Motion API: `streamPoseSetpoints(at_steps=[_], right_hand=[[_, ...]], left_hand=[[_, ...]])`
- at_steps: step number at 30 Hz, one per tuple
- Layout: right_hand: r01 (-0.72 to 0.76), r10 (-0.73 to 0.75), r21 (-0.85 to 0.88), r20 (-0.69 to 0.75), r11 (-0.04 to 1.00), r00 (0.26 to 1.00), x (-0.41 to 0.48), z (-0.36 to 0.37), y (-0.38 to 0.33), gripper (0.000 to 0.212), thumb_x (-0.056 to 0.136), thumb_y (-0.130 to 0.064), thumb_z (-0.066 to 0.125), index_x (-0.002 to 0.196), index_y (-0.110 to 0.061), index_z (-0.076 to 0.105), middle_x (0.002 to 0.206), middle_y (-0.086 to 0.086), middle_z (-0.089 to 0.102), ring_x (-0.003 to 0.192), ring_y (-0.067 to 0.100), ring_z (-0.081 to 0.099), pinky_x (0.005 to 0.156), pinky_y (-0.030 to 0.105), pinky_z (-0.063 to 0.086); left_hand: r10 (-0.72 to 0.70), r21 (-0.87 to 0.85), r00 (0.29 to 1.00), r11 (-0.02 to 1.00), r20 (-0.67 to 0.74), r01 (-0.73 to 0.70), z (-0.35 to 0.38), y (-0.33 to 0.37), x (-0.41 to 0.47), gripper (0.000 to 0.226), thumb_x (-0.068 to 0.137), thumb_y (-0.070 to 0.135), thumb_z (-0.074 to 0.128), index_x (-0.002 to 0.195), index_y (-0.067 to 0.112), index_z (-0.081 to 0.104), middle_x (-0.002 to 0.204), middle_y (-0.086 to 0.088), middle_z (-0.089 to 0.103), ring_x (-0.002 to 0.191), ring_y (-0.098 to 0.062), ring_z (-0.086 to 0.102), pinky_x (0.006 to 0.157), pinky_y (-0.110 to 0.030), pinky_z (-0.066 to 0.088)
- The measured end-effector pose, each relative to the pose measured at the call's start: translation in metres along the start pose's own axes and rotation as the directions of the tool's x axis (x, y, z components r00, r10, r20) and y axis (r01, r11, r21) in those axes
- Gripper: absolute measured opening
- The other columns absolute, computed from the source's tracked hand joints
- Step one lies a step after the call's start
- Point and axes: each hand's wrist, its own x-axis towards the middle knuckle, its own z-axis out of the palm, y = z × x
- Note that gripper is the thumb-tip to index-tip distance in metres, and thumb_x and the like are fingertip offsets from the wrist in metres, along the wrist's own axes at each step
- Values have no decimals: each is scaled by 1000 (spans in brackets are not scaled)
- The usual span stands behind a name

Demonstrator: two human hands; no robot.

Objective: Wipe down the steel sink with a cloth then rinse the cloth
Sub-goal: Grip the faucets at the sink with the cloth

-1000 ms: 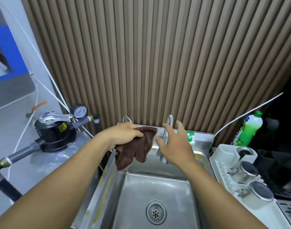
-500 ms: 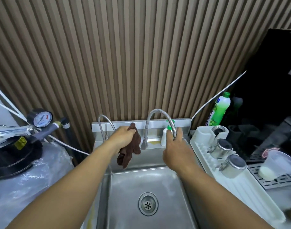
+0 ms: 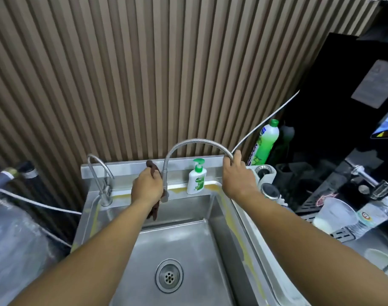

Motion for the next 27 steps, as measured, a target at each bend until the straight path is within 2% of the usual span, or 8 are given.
streamPoseSetpoints(at_steps=[7,11,15,18,21,23,25,27], right_hand=[[66,-66,8,21,998,998,56,17,30,60,91,-7,58,143,-12,30,163,23,-1,135,37,40,94,45,46],[94,-96,57,28,994,995,81,29,38,55,92,-4,51,143,-12,32,164,23,-2,139,37,38,95,45,46],[131,-128,85,-40,988,991,85,42,40,45,89,-5,52,132,-12,40,164,25,-3,140,37,36,94,44,45],[160,-149,84,-118,984,982,76,55,42,44,86,-6,57,129,-10,46,163,27,-12,150,38,16,101,46,41],[128,-112,88,-162,988,980,58,67,39,62,77,-15,74,133,-5,49,163,29,-9,152,42,5,113,56,28],[118,-99,89,-203,989,974,46,73,35,65,76,-13,67,137,0,48,163,30,-2,152,45,6,116,62,18],[105,-88,63,-235,992,968,33,76,31,64,79,-18,49,140,2,46,163,30,1,152,45,5,117,63,10],[81,-66,54,-243,995,968,20,78,25,69,80,-20,41,145,3,42,164,30,3,152,45,4,118,64,8]], left_hand=[[-67,-13,993,998,-98,66,36,18,13,32,105,31,34,102,14,60,105,-14,66,97,-34,58,78,-36,44],[-95,-43,986,995,-138,90,44,21,17,31,105,31,34,99,15,60,101,-12,67,95,-31,57,78,-36,45],[-110,-56,976,993,-188,101,46,16,19,30,105,30,37,100,14,61,101,-11,67,100,-33,59,77,-35,43],[-119,-57,972,992,-202,110,44,7,20,29,104,31,38,101,14,62,102,-11,68,101,-33,59,78,-36,43],[-147,-70,971,988,-188,136,39,-3,21,31,105,33,37,107,15,62,105,-10,67,102,-32,60,79,-36,44],[-148,-96,975,986,-168,133,33,-10,22,31,105,33,36,106,16,62,104,-10,67,100,-32,62,80,-37,47],[-145,-116,979,985,-146,128,25,-16,21,31,106,32,36,107,17,62,105,-9,68,99,-31,63,82,-38,49],[-146,-122,982,984,-119,131,17,-24,21,31,106,31,36,111,15,62,108,-8,68,101,-30,62,83,-36,47]])
